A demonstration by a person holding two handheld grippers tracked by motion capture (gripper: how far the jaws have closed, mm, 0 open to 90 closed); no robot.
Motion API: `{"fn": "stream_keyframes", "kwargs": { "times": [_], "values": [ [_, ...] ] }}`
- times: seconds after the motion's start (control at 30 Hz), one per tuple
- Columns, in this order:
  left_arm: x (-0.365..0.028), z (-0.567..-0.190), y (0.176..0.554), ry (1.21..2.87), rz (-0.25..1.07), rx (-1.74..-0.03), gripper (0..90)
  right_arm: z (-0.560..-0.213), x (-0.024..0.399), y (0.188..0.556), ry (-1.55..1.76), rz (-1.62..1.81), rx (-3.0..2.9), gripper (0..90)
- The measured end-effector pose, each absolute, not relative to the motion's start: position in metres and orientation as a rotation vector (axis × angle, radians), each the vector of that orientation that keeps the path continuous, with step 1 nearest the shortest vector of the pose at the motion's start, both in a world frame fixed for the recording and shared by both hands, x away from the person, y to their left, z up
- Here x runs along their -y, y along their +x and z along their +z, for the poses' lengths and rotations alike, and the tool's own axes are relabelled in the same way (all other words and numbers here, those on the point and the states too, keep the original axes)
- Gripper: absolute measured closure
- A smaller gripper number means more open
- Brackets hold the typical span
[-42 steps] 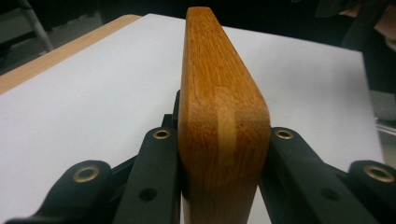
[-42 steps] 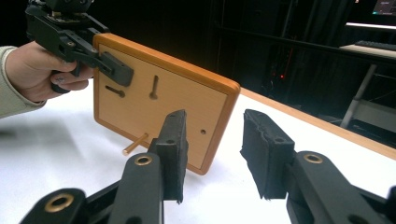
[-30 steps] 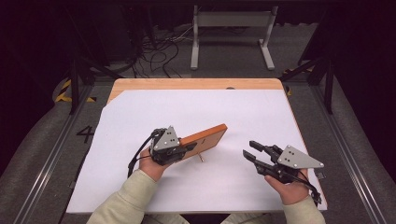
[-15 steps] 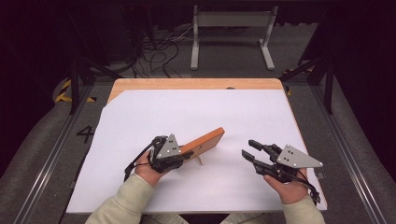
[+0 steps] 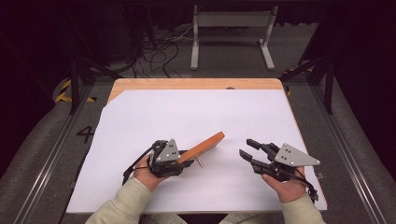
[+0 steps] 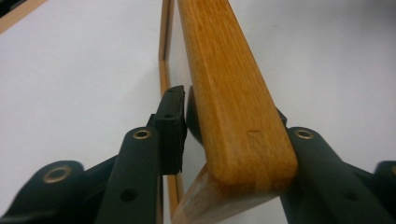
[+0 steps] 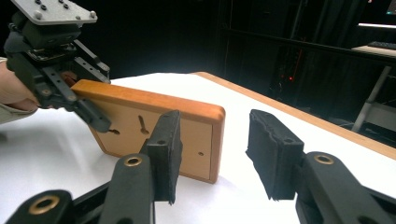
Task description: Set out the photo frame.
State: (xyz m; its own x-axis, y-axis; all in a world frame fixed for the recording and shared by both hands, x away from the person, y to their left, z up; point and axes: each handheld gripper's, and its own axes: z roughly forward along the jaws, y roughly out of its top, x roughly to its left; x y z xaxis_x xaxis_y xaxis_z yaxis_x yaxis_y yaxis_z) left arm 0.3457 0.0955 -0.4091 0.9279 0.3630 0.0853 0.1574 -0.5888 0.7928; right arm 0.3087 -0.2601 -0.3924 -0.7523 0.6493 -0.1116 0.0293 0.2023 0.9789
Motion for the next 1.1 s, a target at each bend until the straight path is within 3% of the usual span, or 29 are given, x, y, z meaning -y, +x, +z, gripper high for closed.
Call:
{"fn": "stream_keyframes", "kwargs": {
  "times": [0.23,0.33,0.6,0.9,1.1],
  "values": [
    [-0.092,-0.408,0.345,2.207,0.188,-0.365,49.0,-0.392,0.260,0.308,0.628,1.594,-1.970,53.7],
    [-0.094,-0.407,0.347,2.192,0.155,-0.383,39.1,-0.393,0.260,0.309,0.629,1.597,-1.970,53.2],
    [-0.111,-0.390,0.341,2.079,0.144,-0.393,34.9,-0.393,0.261,0.309,0.634,1.592,-1.974,53.6],
    [-0.146,-0.383,0.339,1.969,0.212,-0.506,38.9,-0.395,0.265,0.313,0.691,1.497,-1.990,61.8],
    [-0.162,-0.386,0.344,1.930,0.256,-0.626,56.9,-0.395,0.265,0.313,0.692,1.456,-2.015,66.6]
  ]
}}
